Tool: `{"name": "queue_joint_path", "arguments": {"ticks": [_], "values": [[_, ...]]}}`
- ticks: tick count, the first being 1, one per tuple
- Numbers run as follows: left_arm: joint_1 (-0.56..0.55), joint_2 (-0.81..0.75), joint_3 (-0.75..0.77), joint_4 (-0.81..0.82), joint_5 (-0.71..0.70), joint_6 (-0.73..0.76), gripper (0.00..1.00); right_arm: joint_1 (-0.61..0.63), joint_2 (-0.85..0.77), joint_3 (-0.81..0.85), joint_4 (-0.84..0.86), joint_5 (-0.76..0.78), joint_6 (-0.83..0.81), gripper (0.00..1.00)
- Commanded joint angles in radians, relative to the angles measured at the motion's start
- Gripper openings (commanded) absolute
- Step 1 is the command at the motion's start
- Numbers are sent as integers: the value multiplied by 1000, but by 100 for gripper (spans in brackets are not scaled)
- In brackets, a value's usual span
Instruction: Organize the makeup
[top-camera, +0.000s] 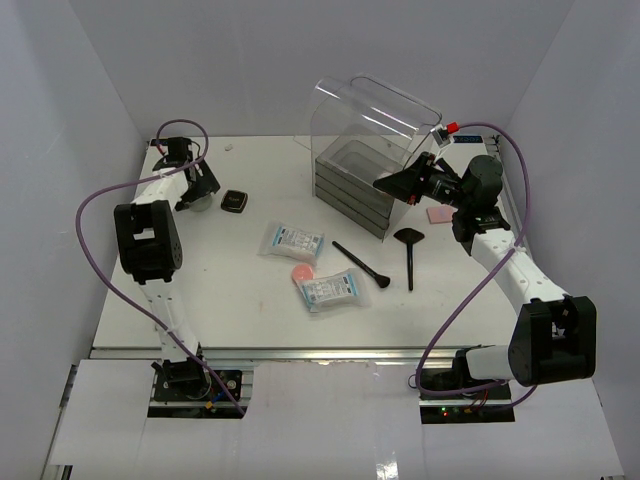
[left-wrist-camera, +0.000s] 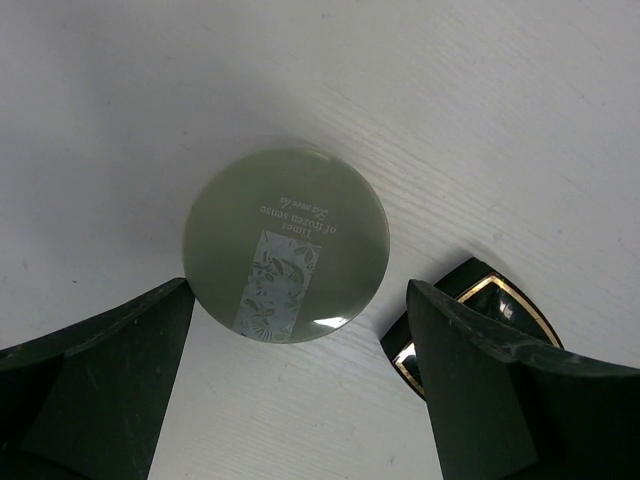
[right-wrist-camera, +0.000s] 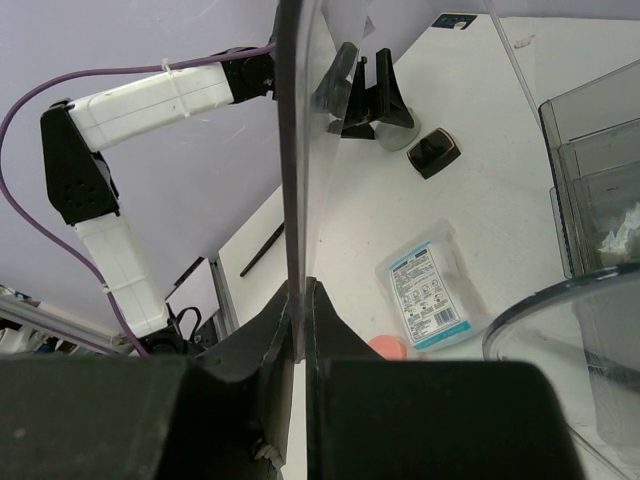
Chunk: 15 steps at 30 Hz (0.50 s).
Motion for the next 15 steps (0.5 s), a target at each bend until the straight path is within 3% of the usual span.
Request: {"name": "queue_joint_path", "arguments": {"ticks": [1, 10, 12, 15], "values": [[6, 30, 68, -36, -15, 15, 98, 13, -16, 11, 106, -70, -5, 9], [8, 83, 118, -60, -45, 22, 95, 13, -25, 9, 108, -68, -7, 9], [8, 80, 115, -60, -54, 22, 89, 13, -27, 6, 106, -68, -8, 9], [8, 72, 110, -58, -62, 19, 71, 13, -27, 4, 106, -67, -10, 9]]}}
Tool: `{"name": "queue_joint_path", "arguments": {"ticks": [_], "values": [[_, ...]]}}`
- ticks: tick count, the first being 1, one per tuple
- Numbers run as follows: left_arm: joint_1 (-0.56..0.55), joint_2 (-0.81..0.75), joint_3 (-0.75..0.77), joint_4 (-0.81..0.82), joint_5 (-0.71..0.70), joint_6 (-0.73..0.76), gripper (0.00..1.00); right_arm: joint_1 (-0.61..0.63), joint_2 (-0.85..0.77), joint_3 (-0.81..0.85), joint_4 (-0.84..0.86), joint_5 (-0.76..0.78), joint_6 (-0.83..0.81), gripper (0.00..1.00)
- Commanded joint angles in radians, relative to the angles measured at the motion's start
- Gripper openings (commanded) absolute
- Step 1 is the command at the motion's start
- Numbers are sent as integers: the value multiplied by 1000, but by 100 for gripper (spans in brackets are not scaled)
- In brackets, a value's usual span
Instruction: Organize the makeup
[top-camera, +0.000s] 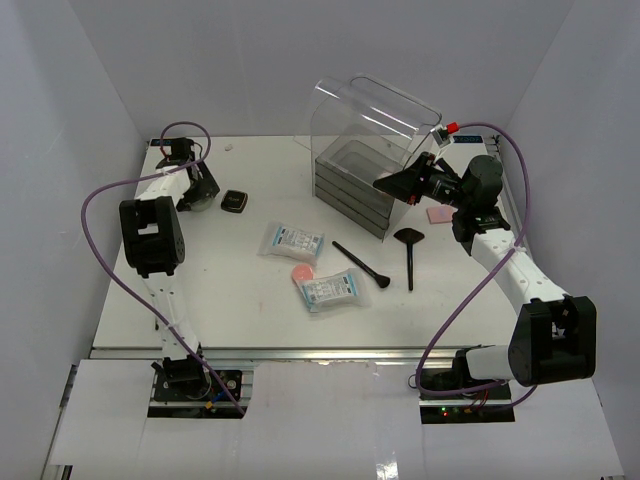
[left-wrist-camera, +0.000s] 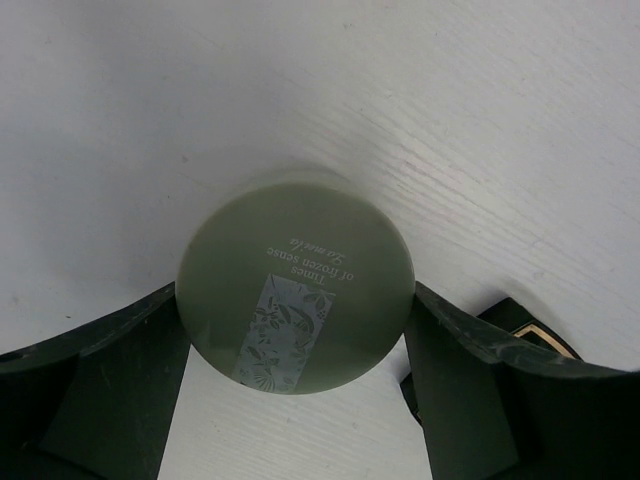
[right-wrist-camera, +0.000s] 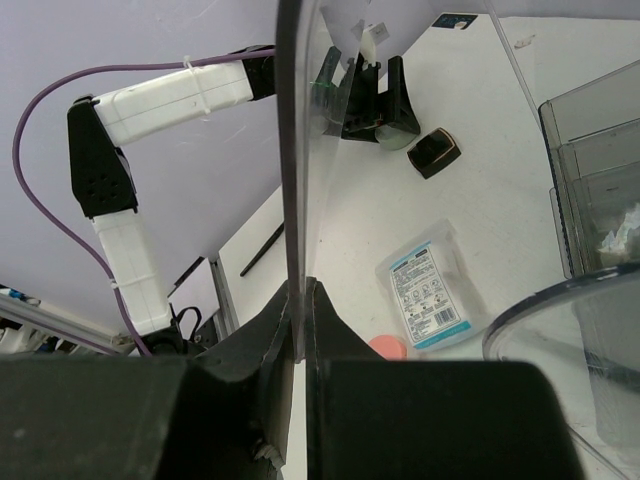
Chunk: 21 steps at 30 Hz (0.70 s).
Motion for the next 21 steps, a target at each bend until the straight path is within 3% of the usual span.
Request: {"name": "queue_joint_path", "arguments": {"ticks": [1, 7, 11, 16, 21], "values": [[6, -28, 20, -10, -35, 0, 63, 13, -28, 4, 106, -66, -11, 9], [5, -113, -38, 11, 42, -17, 27, 11, -32, 1, 103, -66, -15, 9], [3, -249, -164, 90, 254, -64, 14, 13, -36, 3, 98, -66, -22, 9], [-21, -536, -486, 346, 475, -171, 13, 13, -36, 11, 88, -68, -30, 8], [-85, -734, -813, 785, 682, -344, 13, 11, -29, 24, 77, -74, -39, 8]]}}
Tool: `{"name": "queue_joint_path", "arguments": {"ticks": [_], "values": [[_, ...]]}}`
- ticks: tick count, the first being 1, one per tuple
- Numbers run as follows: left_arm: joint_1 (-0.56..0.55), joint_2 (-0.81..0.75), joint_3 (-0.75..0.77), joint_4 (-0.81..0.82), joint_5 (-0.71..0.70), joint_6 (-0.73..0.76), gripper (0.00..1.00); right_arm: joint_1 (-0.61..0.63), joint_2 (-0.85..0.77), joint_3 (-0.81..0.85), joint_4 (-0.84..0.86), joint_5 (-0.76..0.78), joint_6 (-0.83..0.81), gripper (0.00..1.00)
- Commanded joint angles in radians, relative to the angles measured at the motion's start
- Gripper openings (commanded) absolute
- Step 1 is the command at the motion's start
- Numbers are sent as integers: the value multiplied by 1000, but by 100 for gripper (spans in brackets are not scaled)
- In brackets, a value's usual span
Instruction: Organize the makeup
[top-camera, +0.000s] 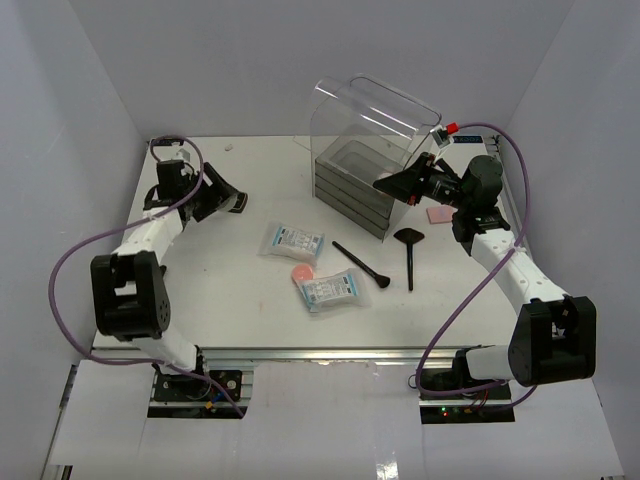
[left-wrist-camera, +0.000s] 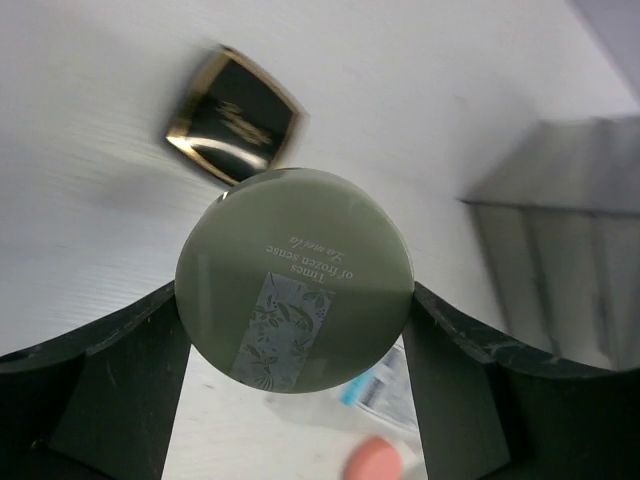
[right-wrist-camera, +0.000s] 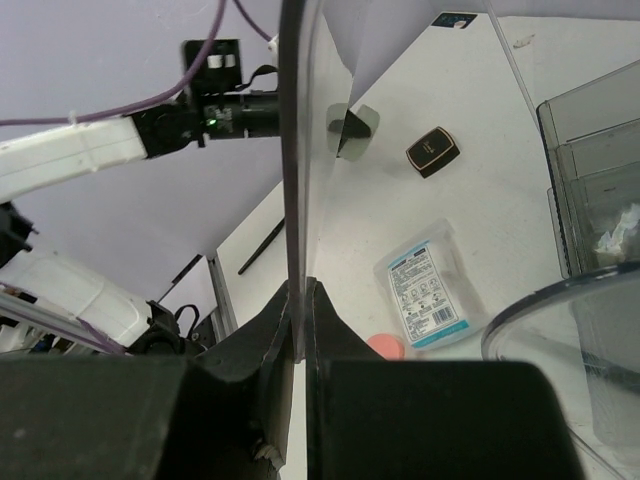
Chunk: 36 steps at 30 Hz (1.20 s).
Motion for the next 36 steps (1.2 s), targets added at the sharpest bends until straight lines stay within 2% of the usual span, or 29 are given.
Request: {"name": "queue_joint_path", "arguments": {"ticks": [1, 4, 7, 10, 17, 26, 36], "values": [[-90, -188, -246, 536, 258, -199, 14, 11, -28, 29, 72, -73, -34, 8], [-190, -209, -341, 782, 279, -254, 16, 13, -30, 37, 54, -74, -49, 8], [-275, -176, -363, 948, 276, -272, 16, 13, -31, 46, 42, -77, -59, 8], [-364, -101, -368, 1153, 247, -254, 16, 12, -33, 57, 32, -80, -61, 8], [-517, 53, -351, 1483, 98, -115, 17, 14, -36, 84, 22, -86, -46, 8], [-619, 233, -165, 1546, 20, 96, 17, 17, -40, 100, 28, -87, -23, 8], [-661, 342, -13, 1505, -59, 189, 23, 23, -42, 96, 40, -86, -11, 8]]}}
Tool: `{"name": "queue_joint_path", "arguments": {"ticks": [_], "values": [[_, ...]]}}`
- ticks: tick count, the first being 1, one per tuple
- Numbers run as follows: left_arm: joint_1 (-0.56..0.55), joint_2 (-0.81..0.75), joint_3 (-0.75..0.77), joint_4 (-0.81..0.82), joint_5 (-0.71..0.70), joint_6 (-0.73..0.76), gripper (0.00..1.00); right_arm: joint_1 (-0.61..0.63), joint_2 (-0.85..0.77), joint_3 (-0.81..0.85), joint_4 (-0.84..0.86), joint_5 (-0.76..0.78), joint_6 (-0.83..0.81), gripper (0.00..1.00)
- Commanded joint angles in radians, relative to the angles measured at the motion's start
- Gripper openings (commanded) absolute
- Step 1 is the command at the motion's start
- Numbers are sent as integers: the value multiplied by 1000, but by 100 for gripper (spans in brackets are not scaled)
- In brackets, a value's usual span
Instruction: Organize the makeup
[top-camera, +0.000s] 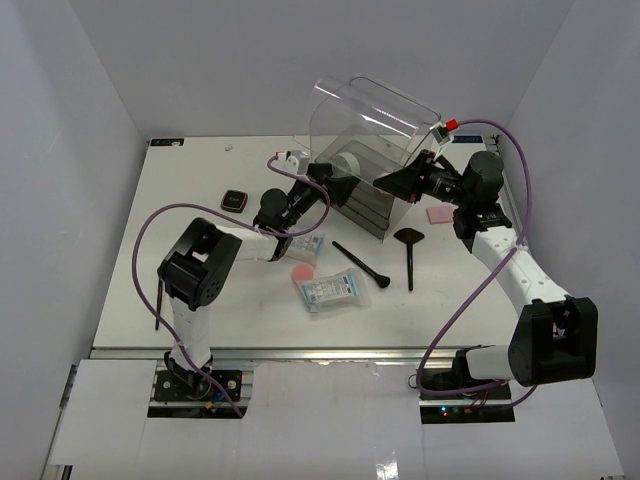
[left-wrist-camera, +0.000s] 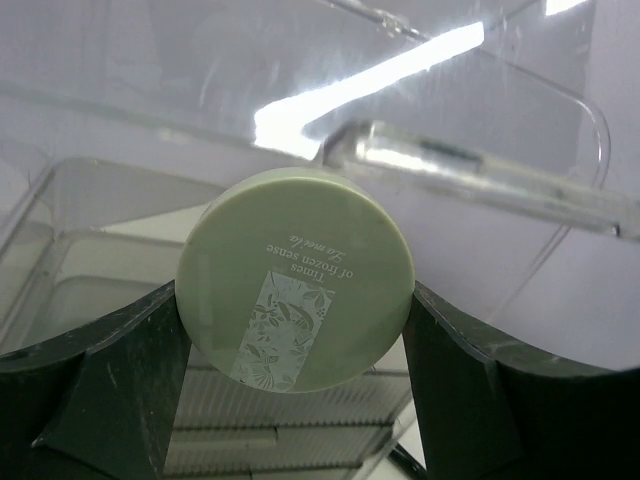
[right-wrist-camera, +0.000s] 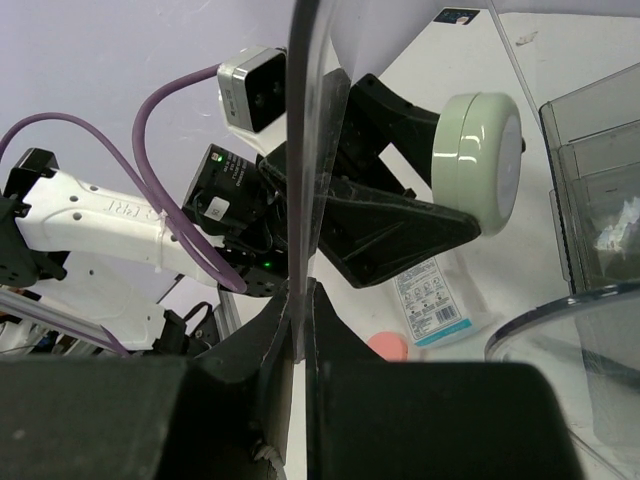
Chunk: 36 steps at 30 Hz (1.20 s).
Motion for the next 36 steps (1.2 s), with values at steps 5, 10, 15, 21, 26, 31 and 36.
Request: {"name": "queue_joint_path", "arguments": {"ticks": [5, 10, 15, 21, 26, 31, 36], "values": [[-30, 87, 118, 61, -99, 78, 28, 24, -45, 59, 101, -74, 8, 8], [-44, 143, 185, 57, -136, 103, 32, 24, -45, 57, 106, -74, 11, 8], [-54, 179, 240, 12, -158, 131, 39, 24, -50, 49, 110, -71, 13, 8], [-60, 177, 237, -47, -147, 148, 68, 24, -51, 46, 113, -70, 15, 8], [-60, 165, 227, -67, -138, 158, 98, 24, -58, 40, 115, -68, 15, 8], [-60, 144, 212, -76, -127, 173, 98, 24, -65, 37, 111, -66, 11, 8], [-60, 101, 153, -61, -119, 196, 98, 24, -67, 36, 107, -66, 8, 8]]}}
